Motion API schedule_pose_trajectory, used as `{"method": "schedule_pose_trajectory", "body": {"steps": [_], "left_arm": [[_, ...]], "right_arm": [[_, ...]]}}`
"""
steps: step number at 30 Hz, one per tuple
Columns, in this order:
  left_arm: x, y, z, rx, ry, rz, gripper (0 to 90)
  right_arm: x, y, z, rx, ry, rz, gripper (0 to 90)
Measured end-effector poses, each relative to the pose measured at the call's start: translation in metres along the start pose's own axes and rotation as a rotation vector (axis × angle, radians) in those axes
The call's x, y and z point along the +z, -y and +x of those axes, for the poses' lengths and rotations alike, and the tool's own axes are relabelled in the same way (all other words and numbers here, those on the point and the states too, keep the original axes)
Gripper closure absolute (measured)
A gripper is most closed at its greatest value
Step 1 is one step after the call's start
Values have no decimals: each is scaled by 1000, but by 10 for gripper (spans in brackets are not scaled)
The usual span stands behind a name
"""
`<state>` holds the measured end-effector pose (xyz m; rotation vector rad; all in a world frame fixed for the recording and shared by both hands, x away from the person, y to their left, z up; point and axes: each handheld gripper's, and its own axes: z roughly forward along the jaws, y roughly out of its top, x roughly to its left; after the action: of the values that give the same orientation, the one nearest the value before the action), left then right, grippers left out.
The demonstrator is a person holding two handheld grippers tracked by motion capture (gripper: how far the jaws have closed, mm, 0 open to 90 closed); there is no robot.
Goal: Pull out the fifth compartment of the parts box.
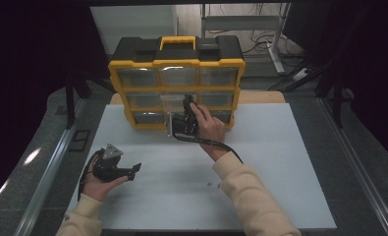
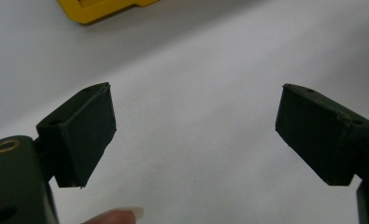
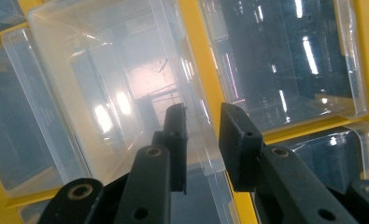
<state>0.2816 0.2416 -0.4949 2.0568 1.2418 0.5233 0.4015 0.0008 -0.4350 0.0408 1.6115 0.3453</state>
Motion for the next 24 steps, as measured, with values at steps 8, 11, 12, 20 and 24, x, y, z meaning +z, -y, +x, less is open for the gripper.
{"method": "schedule_pose_trajectory", "body": {"steps": [8,11,12,20,24], "left_arm": [[0,0,0,1,0,0,128],[0,0,0,1,-1,-1,128],[0,0,0,1,-1,0,128],[0,0,-1,4,-1,1,127],[0,0,-1,5,-1,0,128]], "right_arm": [[-4,0,1,-4,-1,-2,727],[-6,0,1,-1,-5,-5,726],[-7,0,1,-4,-5,-4,727],[-10,0,2,-3,0,-14,726],[-13,0,3,0,4,-19,725]]}}
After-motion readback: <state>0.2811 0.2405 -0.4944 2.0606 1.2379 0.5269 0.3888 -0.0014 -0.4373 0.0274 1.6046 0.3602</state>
